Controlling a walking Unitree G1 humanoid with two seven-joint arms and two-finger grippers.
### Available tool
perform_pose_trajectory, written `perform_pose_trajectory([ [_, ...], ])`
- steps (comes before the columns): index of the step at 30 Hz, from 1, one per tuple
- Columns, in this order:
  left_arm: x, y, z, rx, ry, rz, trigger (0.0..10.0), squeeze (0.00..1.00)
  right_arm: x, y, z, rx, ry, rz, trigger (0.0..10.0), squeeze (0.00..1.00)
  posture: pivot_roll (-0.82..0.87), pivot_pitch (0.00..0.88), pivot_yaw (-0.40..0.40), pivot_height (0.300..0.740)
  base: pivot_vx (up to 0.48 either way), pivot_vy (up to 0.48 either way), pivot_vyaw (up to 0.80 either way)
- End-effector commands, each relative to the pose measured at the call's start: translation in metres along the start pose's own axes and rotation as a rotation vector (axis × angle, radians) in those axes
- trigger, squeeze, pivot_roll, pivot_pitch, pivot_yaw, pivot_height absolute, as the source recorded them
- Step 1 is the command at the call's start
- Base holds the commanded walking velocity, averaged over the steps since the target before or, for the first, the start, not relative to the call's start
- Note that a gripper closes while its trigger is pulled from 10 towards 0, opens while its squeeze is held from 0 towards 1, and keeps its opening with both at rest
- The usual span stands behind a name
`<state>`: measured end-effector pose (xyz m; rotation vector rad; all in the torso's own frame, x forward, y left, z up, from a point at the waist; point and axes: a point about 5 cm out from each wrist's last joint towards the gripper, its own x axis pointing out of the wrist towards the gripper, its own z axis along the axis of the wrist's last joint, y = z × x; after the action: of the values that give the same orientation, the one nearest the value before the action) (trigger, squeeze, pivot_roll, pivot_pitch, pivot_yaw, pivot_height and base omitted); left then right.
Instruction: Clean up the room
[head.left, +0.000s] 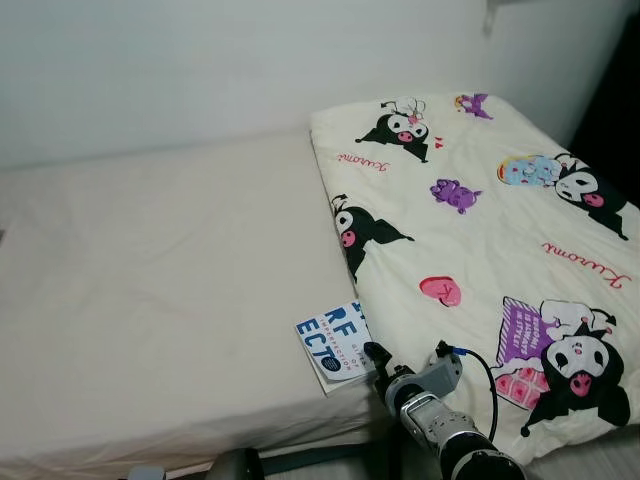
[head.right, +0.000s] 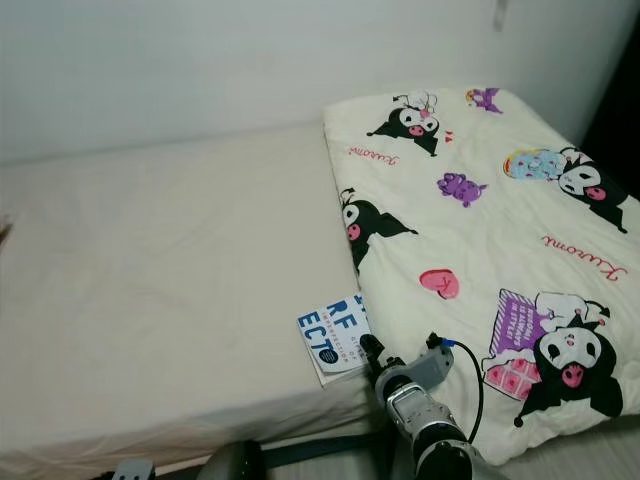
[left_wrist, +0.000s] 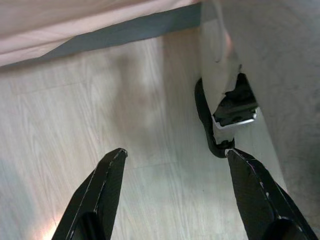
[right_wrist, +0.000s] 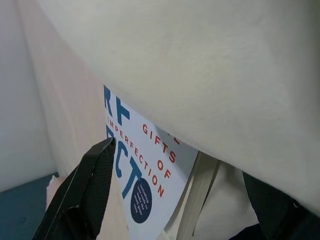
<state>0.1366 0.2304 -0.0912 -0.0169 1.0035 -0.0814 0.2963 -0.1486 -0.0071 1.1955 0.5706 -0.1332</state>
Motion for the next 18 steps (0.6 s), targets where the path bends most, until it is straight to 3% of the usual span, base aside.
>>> perform_pose_trajectory([
  [1, -0.003, 0.005, -0.005, 0.023, 0.022, 0.014, 10.0, 0.00, -0.001, -0.005, -0.007, 0.028, 0.015, -0.016, 10.0, 0.00, 0.02, 0.187, 0.080, 0.581, 0.000, 0.000, 0.00],
  [8, 0.001, -0.007, -0.003, 0.042, 0.011, -0.011, 10.0, 0.00, 0.001, 0.003, -0.008, 0.039, 0.033, 0.048, 10.0, 0.00, 0.05, 0.231, 0.096, 0.581, 0.000, 0.000, 0.00],
  [12, -0.001, -0.004, -0.007, 0.044, 0.005, -0.014, 10.0, 0.00, 0.002, 0.010, -0.006, 0.027, 0.036, 0.094, 10.0, 0.00, 0.07, 0.243, 0.099, 0.581, 0.000, 0.000, 0.00],
  [13, -0.005, 0.003, -0.011, 0.043, 0.002, -0.011, 10.0, 0.00, 0.004, 0.019, -0.003, 0.018, 0.027, 0.154, 10.0, 0.00, 0.08, 0.256, 0.098, 0.581, 0.000, 0.000, 0.00],
  [16, -0.010, 0.011, -0.014, 0.042, -0.001, -0.006, 10.0, 0.00, 0.006, 0.028, 0.001, 0.009, 0.015, 0.205, 10.0, 0.00, 0.08, 0.256, 0.098, 0.581, 0.000, 0.000, 0.00],
  [17, -0.011, 0.013, -0.015, 0.042, -0.003, -0.004, 10.0, 0.00, 0.007, 0.032, 0.004, 0.003, 0.000, 0.214, 0.0, 0.00, 0.08, 0.258, 0.095, 0.581, 0.000, 0.000, 0.00],
  [18, -0.011, 0.013, -0.015, 0.042, -0.003, -0.004, 10.0, 0.00, 0.007, 0.032, 0.004, 0.003, 0.000, 0.214, 0.0, 0.00, 0.08, 0.258, 0.095, 0.581, 0.000, 0.000, 0.00],
])
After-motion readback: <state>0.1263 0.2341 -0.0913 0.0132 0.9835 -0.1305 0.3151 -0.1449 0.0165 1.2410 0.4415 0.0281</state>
